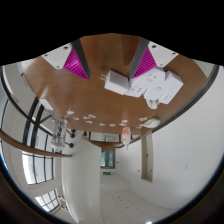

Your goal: Unplug charger

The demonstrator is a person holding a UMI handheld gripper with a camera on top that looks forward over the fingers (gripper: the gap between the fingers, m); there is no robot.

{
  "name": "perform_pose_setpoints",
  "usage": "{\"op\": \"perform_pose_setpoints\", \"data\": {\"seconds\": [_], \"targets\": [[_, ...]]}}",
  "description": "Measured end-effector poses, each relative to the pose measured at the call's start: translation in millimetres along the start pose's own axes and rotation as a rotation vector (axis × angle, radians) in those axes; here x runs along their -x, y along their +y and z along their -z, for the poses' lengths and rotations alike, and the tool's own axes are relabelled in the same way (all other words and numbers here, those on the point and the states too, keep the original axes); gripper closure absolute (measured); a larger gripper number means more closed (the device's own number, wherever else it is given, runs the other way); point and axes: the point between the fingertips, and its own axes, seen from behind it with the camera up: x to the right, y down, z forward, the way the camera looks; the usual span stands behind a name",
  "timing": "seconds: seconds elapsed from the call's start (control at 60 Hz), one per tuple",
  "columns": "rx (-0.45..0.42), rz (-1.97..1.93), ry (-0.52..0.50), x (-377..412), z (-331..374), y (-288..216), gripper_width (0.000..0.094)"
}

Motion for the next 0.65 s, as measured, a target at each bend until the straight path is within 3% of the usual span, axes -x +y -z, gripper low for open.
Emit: {"op": "perform_pose_setpoints", "data": {"seconds": [0.317,0.65], "targets": [[-0.088,-0.004,-0.016,18,72,1,0.0111],[-0.161,0.050,0.032,20,122,2,0.0107]]}}
